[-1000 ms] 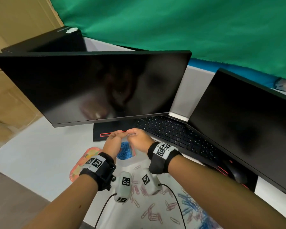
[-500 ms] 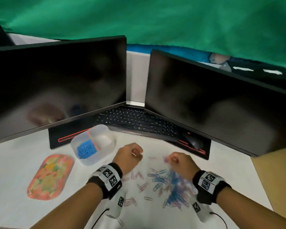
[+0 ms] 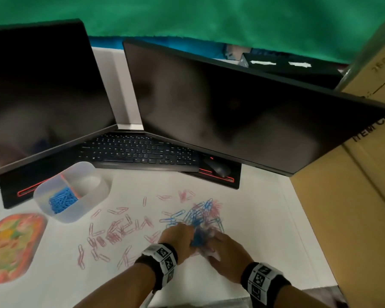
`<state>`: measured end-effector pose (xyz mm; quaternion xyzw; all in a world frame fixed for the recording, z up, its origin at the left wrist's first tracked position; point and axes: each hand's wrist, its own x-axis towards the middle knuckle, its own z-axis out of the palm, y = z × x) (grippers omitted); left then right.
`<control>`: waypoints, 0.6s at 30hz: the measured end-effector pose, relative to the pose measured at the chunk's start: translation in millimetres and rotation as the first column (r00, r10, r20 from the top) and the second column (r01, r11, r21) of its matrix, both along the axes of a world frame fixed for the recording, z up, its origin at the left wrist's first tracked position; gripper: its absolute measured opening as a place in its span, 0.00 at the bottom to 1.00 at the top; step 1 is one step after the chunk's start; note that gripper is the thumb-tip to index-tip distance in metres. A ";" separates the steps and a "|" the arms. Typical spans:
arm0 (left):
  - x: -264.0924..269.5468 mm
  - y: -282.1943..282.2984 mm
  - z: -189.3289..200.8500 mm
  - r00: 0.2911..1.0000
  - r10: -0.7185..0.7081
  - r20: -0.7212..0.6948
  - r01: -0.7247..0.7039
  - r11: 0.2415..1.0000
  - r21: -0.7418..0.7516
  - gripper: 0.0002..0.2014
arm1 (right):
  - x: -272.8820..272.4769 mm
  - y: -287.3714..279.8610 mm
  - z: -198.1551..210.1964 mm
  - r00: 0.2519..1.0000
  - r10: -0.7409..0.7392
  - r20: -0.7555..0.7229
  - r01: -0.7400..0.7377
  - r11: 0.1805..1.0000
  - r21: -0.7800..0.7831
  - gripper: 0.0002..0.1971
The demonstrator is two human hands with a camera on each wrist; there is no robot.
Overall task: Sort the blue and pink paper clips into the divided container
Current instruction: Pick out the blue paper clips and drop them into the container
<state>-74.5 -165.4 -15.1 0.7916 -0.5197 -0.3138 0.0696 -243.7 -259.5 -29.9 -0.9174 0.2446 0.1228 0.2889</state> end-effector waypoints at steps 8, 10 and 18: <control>21.9 3.7 -8.7 0.996 0.075 0.046 -0.074 0.997 -0.017 0.06 | -4.4 -29.6 -11.4 0.992 -0.046 0.115 0.056 0.995 -0.087 0.10; 29.9 7.0 -7.3 0.991 0.136 0.012 -0.135 0.990 -0.036 0.07 | -4.5 -38.4 -13.9 0.990 -0.058 0.130 0.072 0.992 -0.105 0.08; 56.8 23.7 -6.0 0.902 0.401 -0.158 -0.419 0.903 -0.095 0.11 | 7.7 -57.8 -7.4 0.979 -0.154 0.133 0.176 0.969 -0.173 0.09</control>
